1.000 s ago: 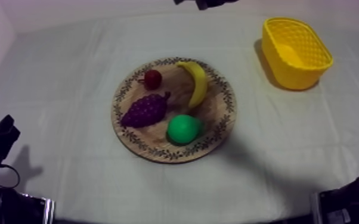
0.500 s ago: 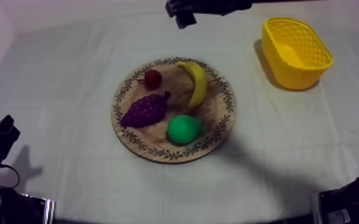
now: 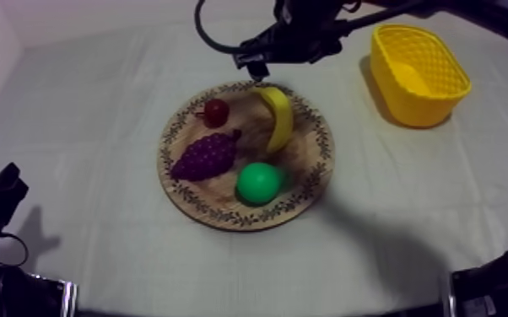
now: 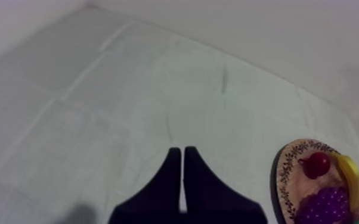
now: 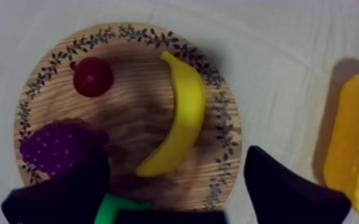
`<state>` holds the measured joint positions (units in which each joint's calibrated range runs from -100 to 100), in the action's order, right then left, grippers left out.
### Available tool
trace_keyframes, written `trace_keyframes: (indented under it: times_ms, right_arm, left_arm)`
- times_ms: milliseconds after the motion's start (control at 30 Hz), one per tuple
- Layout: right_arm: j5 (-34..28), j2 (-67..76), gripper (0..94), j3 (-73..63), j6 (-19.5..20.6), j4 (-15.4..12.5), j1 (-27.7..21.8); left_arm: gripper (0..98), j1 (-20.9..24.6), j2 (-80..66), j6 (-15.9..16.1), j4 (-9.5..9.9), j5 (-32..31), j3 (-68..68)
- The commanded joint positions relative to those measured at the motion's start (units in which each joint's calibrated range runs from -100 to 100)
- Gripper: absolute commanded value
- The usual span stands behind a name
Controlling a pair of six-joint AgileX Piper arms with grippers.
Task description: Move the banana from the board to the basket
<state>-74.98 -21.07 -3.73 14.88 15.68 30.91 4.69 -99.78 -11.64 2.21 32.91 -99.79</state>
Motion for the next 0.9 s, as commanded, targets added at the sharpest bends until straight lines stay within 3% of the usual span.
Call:
trace_keyframes:
  times_ms: [0, 867]
  right_arm:
    - [0.3, -2.7, 63.4, -0.4, -0.1, -0.5, -0.3]
    - [3.3, -24.0, 57.2, -10.1, -1.1, -2.0, -2.5]
  left_arm:
    - [0.1, 0.0, 0.0, 0.0, -0.03, 0.0, 0.0]
    - [0.1, 0.0, 0.0, 0.0, -0.03, 0.0, 0.0]
